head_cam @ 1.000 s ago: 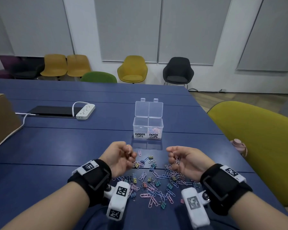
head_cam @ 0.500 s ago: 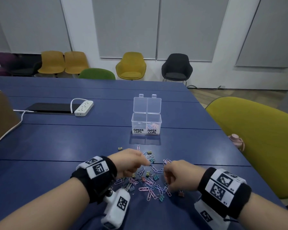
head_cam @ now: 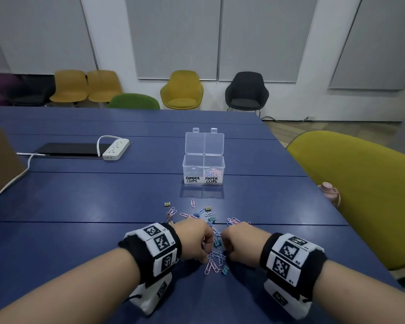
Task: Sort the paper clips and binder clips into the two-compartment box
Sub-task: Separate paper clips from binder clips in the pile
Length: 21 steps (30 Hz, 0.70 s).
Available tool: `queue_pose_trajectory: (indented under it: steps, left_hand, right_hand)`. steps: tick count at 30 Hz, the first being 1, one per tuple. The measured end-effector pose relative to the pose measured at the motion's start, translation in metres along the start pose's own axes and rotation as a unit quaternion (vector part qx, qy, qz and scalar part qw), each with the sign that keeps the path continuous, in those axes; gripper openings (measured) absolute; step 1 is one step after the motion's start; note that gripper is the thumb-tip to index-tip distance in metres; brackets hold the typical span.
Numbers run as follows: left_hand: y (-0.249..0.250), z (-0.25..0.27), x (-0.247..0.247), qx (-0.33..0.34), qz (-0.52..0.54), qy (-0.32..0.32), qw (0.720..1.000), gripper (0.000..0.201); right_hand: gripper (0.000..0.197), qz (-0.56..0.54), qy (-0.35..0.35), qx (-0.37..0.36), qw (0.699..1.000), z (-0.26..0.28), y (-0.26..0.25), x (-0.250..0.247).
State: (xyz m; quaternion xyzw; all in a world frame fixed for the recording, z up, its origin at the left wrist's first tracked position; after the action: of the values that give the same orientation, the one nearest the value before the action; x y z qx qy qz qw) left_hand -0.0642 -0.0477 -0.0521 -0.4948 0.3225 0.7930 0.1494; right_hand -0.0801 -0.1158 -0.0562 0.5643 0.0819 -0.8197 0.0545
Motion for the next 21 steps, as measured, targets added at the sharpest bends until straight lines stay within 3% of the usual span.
queue_pose_trajectory:
  steps: [7,10,13,16,18,21]
  left_hand:
    - [-0.004,0.001,-0.004,-0.011,-0.028,0.036,0.999,0.003]
    - [-0.009,0.002,-0.009,-0.02,0.003,0.048,0.999,0.009]
    - [-0.009,0.003,-0.015,-0.029,0.044,0.094,0.994,0.012]
    - [-0.026,0.006,-0.025,-0.055,0.128,0.129,0.982,0.018]
    - [-0.032,0.013,-0.027,-0.088,0.213,0.142,0.963,0.027]
    - [-0.042,0.022,-0.032,-0.114,0.412,0.204,0.881,0.028]
  right_hand:
    - [0.012,0.013,-0.005,0.011,1.0,-0.001,-0.001,0.002]
    - [0.013,-0.007,0.003,0.021,1.0,-0.003,0.002,-0.003]
    - [0.026,-0.054,0.029,0.02,0.998,0.004,0.01,-0.019]
    - [0.009,-0.11,0.044,0.014,0.993,0.01,0.017,-0.033]
    - [0.007,-0.24,0.022,0.032,0.97,0.013,0.028,-0.033]
    - [0.015,-0.476,-0.027,0.037,0.878,0.008,0.025,-0.022]
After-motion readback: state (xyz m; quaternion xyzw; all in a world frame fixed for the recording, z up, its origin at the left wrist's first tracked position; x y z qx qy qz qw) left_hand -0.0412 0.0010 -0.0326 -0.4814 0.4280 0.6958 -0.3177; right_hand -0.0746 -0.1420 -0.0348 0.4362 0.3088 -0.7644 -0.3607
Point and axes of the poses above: each hand's wrist, its own z-axis away from the middle knuckle, its own x-axis out of the palm, y = z × x, the point moved 10 cm from there along -z, towards the middle knuckle, and after that the axes turned 5 degrees about x, right-handed, at the moved point
